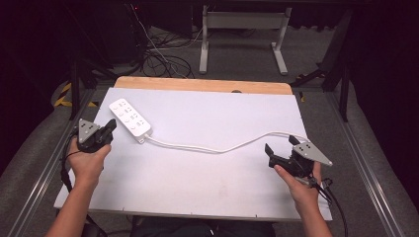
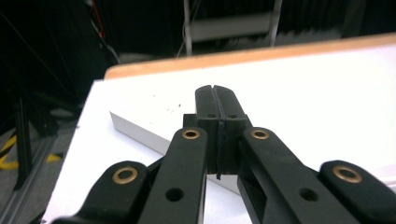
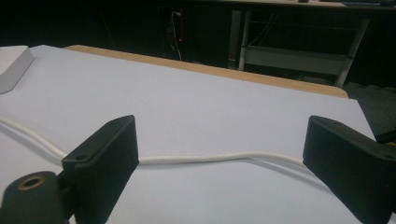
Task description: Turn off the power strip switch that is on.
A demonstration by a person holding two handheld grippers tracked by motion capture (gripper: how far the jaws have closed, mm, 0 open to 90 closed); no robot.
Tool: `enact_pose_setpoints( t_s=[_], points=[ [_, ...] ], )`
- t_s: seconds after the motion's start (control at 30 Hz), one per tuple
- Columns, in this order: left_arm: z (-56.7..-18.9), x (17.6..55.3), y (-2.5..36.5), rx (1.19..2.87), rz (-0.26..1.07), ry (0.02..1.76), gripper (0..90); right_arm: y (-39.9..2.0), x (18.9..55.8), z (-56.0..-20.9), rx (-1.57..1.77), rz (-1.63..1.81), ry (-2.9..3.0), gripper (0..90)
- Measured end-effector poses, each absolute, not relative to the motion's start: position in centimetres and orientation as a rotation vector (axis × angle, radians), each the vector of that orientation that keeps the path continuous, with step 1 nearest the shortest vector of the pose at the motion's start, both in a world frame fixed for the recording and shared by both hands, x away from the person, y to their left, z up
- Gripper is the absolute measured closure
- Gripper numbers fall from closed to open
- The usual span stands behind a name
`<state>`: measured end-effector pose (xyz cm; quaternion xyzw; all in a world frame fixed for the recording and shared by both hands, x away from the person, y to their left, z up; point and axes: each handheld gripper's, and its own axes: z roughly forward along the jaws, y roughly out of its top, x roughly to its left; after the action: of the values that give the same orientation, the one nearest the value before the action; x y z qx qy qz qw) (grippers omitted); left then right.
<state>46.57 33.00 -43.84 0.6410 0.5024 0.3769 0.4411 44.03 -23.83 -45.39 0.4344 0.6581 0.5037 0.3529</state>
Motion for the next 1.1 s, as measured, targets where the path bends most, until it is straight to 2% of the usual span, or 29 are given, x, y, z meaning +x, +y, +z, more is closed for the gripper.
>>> enact_pose_setpoints(
  t_s=[0.3,0.63,1.1],
  points=[
    [-44.0,50.3,31.5,1.780,0.900,1.278,90.0,-24.2,43.6,-45.3,1.130,1.300,1.691,10.8],
    [-44.8,53.3,31.2,1.963,0.777,1.331,90.0,-24.1,43.3,-45.5,1.127,1.288,1.700,11.0],
    [-45.7,54.5,31.3,2.031,0.722,1.353,90.0,-23.9,43.4,-45.4,1.120,1.286,1.704,11.1]
  ],
)
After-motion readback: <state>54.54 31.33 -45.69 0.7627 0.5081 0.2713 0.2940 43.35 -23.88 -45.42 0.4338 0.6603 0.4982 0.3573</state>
